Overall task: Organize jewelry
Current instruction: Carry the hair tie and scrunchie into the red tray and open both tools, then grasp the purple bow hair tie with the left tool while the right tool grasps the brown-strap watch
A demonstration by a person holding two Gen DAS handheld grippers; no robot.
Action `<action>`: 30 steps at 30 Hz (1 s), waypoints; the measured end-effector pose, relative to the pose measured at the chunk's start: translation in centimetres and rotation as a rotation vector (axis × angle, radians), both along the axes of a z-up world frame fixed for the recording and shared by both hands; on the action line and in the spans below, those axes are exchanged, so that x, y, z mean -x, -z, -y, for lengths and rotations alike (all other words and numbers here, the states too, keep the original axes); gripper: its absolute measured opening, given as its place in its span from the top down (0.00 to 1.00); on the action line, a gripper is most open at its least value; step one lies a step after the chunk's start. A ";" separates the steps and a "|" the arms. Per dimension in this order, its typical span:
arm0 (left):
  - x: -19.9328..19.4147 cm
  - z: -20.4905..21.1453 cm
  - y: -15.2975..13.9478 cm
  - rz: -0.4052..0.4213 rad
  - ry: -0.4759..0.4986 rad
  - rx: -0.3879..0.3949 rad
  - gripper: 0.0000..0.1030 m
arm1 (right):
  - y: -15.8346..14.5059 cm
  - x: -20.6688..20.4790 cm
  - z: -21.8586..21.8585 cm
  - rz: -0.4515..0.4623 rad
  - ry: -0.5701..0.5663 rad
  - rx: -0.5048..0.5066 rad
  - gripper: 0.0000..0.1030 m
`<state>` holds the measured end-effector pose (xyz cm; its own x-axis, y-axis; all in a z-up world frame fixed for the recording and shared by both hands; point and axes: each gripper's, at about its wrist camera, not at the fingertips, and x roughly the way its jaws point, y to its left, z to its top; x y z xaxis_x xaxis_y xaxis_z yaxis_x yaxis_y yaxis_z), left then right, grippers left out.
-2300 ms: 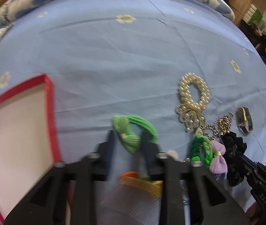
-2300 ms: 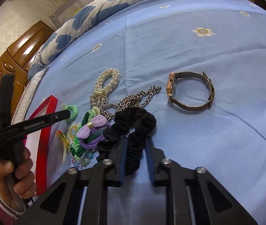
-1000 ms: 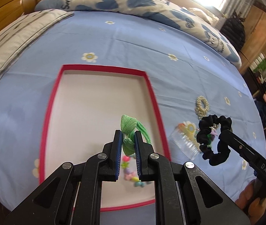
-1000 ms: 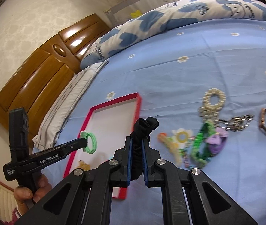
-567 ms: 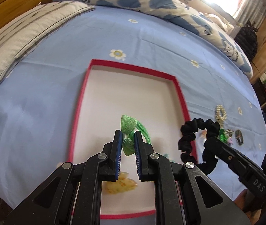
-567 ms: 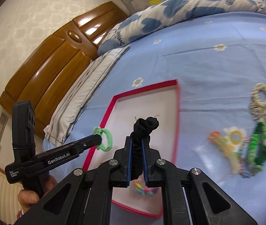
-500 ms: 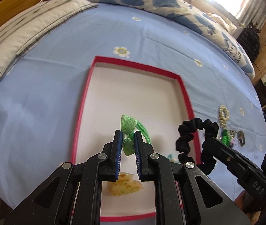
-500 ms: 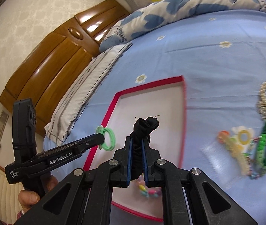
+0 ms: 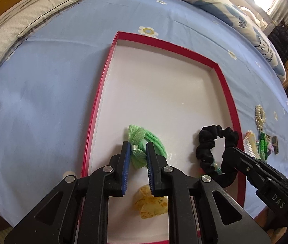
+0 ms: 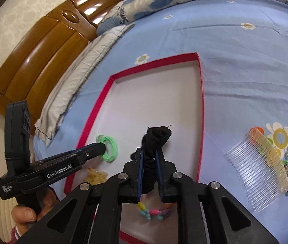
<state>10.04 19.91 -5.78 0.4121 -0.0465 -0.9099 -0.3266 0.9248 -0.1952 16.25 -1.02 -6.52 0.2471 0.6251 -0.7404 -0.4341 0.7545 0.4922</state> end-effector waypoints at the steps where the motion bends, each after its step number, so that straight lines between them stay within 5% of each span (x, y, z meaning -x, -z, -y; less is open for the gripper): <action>1: 0.0 0.1 0.0 -0.002 0.001 -0.004 0.85 | 0.1 0.0 -0.1 -0.002 -0.002 0.005 0.86; 5: 0.0 0.4 -0.1 -0.008 0.008 -0.021 0.82 | 0.4 0.0 -0.1 -0.005 -0.009 0.022 0.85; 8: 0.1 0.4 -0.4 -0.007 0.002 -0.022 0.60 | 0.3 -0.1 -0.2 -0.010 -0.010 0.027 0.75; 17: 1.1 0.8 -1.6 0.012 0.014 -0.035 0.59 | -0.9 0.6 0.7 0.015 0.005 0.016 0.60; 30: 1.6 3.9 -4.7 0.076 0.066 -0.028 0.56 | -3.4 2.3 6.1 0.058 0.092 -0.018 0.58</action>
<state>8.47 16.02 -1.10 0.4769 -0.0509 -0.8775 -0.2501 0.9492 -0.1910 13.95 -7.15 -3.13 0.3461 0.6111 -0.7119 -0.3914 0.7836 0.4824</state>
